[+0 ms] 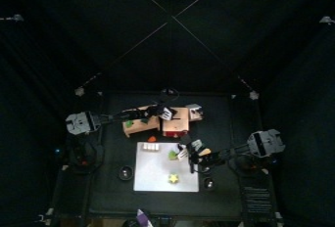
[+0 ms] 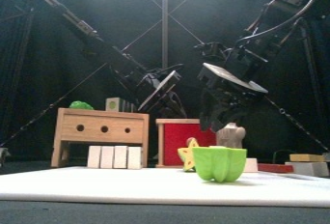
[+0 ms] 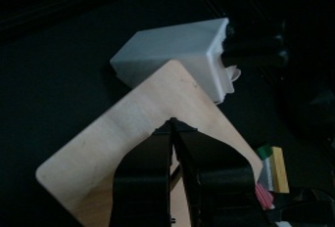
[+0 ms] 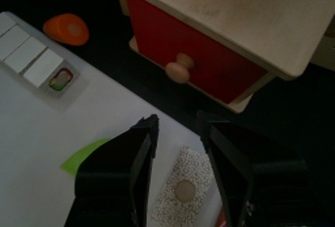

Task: Grab drawer handle

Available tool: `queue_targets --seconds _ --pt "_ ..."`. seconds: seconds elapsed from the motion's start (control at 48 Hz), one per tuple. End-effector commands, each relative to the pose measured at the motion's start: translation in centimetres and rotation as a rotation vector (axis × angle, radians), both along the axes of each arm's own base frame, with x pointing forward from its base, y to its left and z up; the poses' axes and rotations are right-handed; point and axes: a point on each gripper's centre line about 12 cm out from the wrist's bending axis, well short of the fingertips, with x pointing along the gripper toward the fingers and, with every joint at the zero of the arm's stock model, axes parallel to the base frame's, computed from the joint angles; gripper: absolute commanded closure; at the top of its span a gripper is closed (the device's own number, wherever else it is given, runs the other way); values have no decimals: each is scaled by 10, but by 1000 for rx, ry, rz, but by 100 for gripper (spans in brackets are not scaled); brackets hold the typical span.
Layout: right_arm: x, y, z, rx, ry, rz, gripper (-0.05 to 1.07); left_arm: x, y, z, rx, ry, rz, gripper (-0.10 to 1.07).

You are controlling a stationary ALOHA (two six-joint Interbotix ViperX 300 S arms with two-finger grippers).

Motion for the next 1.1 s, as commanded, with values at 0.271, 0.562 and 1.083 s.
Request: queue_targets --seconds 0.271,0.562,1.083 --pt "9 -33 10 31 -45 -136 26 -2 10 6 -6 -6 4 54" --pt "21 -32 5 91 -60 -170 25 -2 10 6 -6 -6 4 54" --pt "31 -33 -8 130 -44 -218 13 -1 9 6 -5 -8 1 54"
